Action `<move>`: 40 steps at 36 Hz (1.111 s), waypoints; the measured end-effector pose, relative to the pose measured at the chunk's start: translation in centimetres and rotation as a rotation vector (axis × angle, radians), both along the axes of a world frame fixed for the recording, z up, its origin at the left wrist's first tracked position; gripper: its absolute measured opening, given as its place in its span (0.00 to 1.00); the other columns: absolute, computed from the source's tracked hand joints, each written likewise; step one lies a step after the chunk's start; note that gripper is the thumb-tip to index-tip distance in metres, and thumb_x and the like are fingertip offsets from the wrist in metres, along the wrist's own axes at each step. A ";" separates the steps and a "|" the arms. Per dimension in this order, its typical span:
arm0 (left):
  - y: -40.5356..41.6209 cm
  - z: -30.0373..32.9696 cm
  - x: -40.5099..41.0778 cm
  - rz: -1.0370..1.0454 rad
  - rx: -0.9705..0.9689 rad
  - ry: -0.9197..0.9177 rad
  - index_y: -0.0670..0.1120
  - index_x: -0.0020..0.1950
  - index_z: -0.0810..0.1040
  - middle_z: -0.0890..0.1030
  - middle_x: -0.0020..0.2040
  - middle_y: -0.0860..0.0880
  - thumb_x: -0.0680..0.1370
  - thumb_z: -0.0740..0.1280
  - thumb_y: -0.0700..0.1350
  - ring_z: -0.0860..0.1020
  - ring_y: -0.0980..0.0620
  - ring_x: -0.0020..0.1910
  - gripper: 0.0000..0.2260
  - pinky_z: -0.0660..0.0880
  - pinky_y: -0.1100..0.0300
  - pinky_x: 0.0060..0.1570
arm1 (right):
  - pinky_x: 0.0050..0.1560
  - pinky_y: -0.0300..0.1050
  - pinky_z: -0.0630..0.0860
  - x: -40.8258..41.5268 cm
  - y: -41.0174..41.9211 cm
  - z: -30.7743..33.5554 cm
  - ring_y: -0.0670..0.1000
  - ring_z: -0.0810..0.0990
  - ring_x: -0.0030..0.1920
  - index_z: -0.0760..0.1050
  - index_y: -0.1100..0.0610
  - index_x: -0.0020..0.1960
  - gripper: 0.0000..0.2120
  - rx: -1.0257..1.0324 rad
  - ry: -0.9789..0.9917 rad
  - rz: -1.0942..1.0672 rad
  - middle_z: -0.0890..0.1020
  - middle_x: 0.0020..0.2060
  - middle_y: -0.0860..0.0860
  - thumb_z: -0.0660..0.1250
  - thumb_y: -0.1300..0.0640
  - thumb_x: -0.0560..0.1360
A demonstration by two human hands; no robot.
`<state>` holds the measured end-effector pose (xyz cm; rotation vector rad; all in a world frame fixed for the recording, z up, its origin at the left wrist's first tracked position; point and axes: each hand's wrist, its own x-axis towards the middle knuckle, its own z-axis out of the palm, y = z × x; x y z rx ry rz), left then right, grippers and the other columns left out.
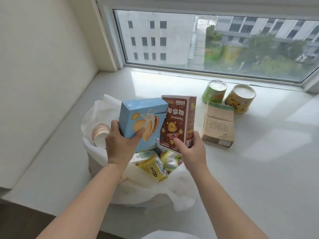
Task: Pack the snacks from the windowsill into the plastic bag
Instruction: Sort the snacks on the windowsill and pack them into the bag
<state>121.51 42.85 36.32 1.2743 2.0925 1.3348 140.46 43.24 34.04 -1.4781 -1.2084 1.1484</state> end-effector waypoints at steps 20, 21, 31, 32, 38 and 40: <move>-0.6 -4.5 -5.9 -0.596 0.273 0.696 0.48 0.48 0.68 0.83 0.47 0.48 0.68 0.64 0.46 0.80 0.47 0.38 0.11 0.74 0.59 0.31 | 0.38 0.43 0.66 -3.1 0.3 -1.7 0.56 0.77 0.46 0.71 0.52 0.56 0.17 -0.213 -0.829 0.066 0.80 0.47 0.51 0.66 0.45 0.71; -0.5 -4.4 -6.0 -0.586 0.267 0.691 0.48 0.48 0.68 0.83 0.47 0.49 0.67 0.64 0.45 0.80 0.47 0.37 0.11 0.73 0.59 0.31 | 0.39 0.43 0.66 -3.1 0.3 -1.6 0.55 0.77 0.49 0.70 0.52 0.57 0.18 -0.193 -0.886 0.079 0.79 0.48 0.50 0.66 0.45 0.71; 0.1 -0.8 -7.0 0.029 0.053 0.219 0.39 0.50 0.70 0.78 0.43 0.41 0.66 0.77 0.46 0.76 0.37 0.42 0.21 0.74 0.48 0.40 | 0.54 0.45 0.71 -5.8 -1.1 -0.9 0.51 0.68 0.61 0.65 0.50 0.68 0.26 -0.065 -1.059 0.321 0.73 0.59 0.49 0.62 0.43 0.72; 0.3 -0.6 -7.1 0.019 0.079 0.238 0.39 0.50 0.70 0.79 0.44 0.40 0.67 0.77 0.44 0.77 0.37 0.42 0.21 0.73 0.49 0.40 | 0.56 0.45 0.70 -6.5 -1.2 -1.4 0.52 0.67 0.62 0.64 0.50 0.70 0.28 -0.044 -1.030 0.356 0.72 0.61 0.50 0.61 0.42 0.73; 1.5 -1.4 -7.6 -0.232 0.251 0.509 0.50 0.48 0.67 0.82 0.44 0.46 0.66 0.73 0.43 0.79 0.42 0.36 0.17 0.67 0.60 0.35 | 0.60 0.49 0.68 -7.0 1.5 -3.5 0.56 0.65 0.65 0.57 0.51 0.75 0.27 -0.152 -1.054 0.412 0.68 0.68 0.53 0.54 0.43 0.79; 1.8 -1.9 -7.6 -0.321 0.258 0.578 0.50 0.48 0.68 0.83 0.44 0.47 0.64 0.71 0.42 0.79 0.43 0.36 0.17 0.68 0.61 0.35 | 0.61 0.49 0.67 -6.7 2.6 -3.6 0.56 0.65 0.65 0.60 0.51 0.75 0.25 -0.177 -0.968 0.454 0.69 0.68 0.52 0.54 0.43 0.80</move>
